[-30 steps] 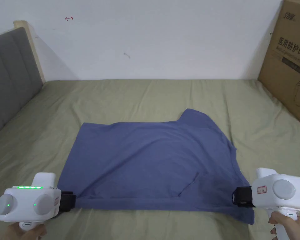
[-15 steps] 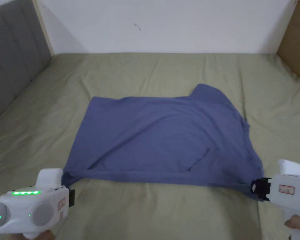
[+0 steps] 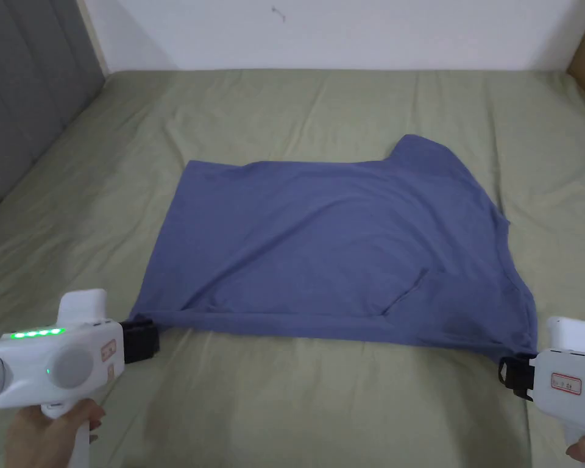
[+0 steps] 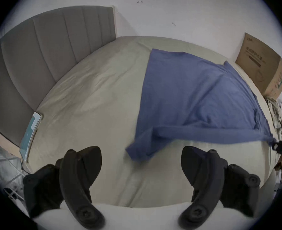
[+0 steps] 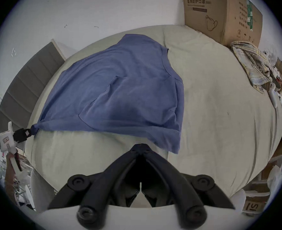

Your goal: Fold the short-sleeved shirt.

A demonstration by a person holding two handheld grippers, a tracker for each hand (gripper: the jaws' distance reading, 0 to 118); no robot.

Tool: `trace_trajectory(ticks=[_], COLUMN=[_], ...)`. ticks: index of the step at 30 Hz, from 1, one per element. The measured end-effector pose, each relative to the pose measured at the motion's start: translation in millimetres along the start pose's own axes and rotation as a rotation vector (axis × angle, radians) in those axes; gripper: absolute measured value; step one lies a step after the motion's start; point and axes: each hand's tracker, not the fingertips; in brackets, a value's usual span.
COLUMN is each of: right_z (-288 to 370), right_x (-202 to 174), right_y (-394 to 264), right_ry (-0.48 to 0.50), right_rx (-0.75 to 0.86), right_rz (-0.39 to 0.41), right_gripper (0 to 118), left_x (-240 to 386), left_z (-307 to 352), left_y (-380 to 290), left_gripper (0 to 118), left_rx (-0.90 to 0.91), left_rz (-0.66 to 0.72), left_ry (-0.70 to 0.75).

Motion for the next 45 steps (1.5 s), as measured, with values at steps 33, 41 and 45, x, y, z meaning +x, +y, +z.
trace_trajectory(ticks=[33,41,45], right_z=[-22,7,-2], right_x=[23,21,16], right_y=[8,75,127], right_ry=[0.0,0.042,0.044], right_rx=[0.005,0.091,0.115], right_rz=[0.003,-0.006,-0.008], right_gripper=[4,4,4], left_x=[22,24,33], left_z=[13,20,5], left_y=[16,58,104], left_gripper=[1,2,2], left_rx=[-0.04,0.001,0.029], left_rz=[-0.052,-0.095,-0.139], left_ry=[-0.034,-0.026,-0.015])
